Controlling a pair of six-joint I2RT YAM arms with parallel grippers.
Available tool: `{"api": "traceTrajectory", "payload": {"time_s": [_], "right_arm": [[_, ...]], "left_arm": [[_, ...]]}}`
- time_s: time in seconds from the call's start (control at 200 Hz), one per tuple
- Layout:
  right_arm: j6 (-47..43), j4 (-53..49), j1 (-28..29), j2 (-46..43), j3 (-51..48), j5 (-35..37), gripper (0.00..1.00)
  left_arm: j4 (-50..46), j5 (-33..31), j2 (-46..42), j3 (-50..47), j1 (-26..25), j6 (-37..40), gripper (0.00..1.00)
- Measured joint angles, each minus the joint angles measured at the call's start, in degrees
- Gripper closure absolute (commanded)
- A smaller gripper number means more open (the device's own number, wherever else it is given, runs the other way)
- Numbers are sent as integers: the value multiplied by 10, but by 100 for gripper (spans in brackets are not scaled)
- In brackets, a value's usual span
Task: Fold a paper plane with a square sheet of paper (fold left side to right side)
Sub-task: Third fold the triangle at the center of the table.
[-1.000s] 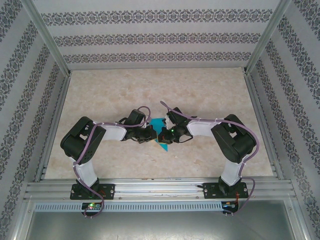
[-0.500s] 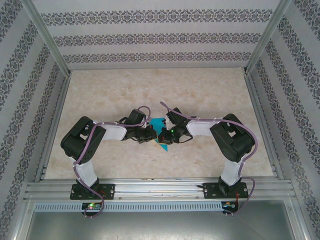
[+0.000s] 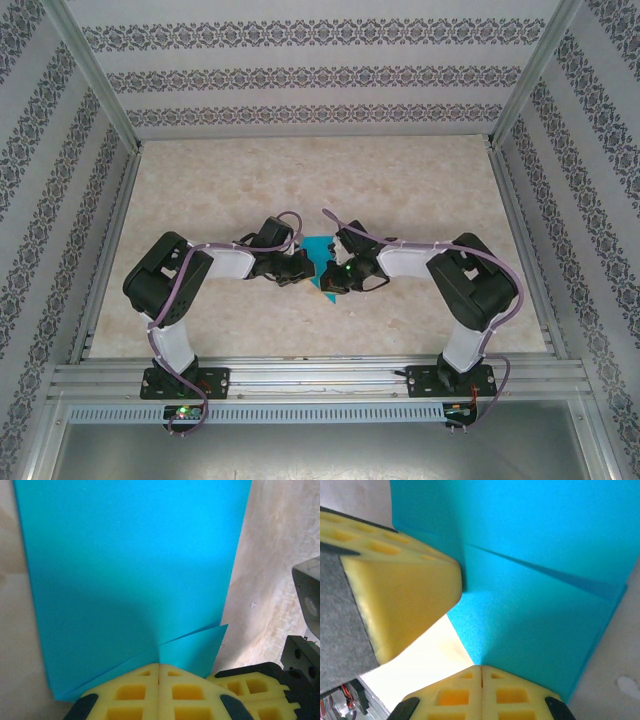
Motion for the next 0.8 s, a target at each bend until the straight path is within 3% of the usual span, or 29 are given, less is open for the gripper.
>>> {"api": "traceTrajectory", "payload": {"time_s": [0.475,0.545,0.689,0.799], "right_arm": [[-11,-32,-1,-72,-70,0,100],[-15,-62,-9,-87,-75,0,100],[-43,-104,-45,-133,-76,-7,83],[-72,-95,-88,-167,-75,-16,63]], "left_arm": [[-2,5,2,3,0,0,100],[-1,6,2,3,0,-3,95],[4,9,2,4,0,-12,83],[3,7,-4,15,0,-15,73]]}}
